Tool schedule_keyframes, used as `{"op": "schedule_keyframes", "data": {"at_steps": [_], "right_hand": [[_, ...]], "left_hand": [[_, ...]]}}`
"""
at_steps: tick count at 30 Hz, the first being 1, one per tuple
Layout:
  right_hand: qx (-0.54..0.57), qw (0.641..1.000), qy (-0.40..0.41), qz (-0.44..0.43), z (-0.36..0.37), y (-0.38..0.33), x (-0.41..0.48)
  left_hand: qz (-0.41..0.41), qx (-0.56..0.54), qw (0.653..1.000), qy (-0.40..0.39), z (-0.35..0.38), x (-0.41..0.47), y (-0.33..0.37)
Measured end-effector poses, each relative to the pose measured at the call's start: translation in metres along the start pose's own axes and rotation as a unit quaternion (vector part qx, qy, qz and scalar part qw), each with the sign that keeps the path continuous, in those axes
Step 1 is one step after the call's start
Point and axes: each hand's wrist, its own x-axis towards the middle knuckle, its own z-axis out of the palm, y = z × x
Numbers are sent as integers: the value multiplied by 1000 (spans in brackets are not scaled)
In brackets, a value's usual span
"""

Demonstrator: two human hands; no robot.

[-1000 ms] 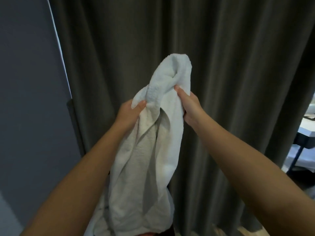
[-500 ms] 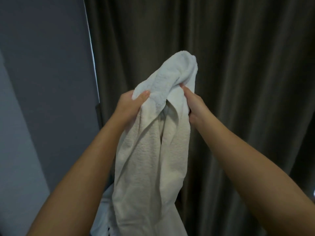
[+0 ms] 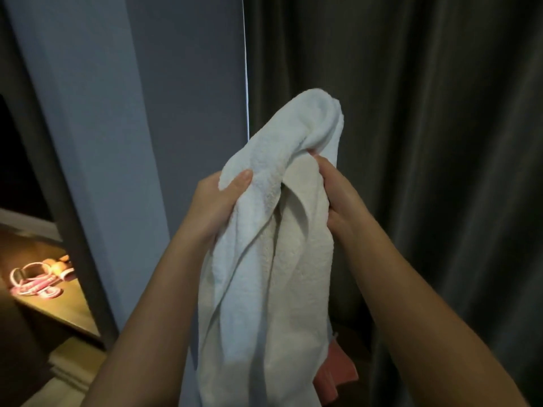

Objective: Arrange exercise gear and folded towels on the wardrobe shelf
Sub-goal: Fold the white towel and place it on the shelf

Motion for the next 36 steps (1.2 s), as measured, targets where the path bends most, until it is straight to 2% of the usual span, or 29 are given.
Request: {"op": "schedule_keyframes", "data": {"at_steps": [4,7,10,14,16,19,23,30,36], "right_hand": [[30,999,17,18,20,37,4],[-6,998,64,28,42,64,9],[-43,997,57,22,66,96,14],[10,997,65,50,103,133,25],[25,996,75,29,121,149,33],[-34,998,47,-22,147,173,36],[-54,994,66,-73,180,197,45],[-89,988,52,-117,236,247,60],[-99,989,16,-108,272,299,85]], "left_hand": [[-22,11,1000,7,-29,-4,-18],[-43,28,999,16,-57,-6,-31],[-55,37,997,41,-91,-8,-46],[-59,71,994,62,-136,-5,-61],[-64,83,992,64,-159,0,-66],[-84,91,990,75,-191,6,-72],[-112,117,984,75,-229,11,-75],[-139,191,958,163,-292,9,-100],[-164,194,947,198,-346,6,-122]]}}
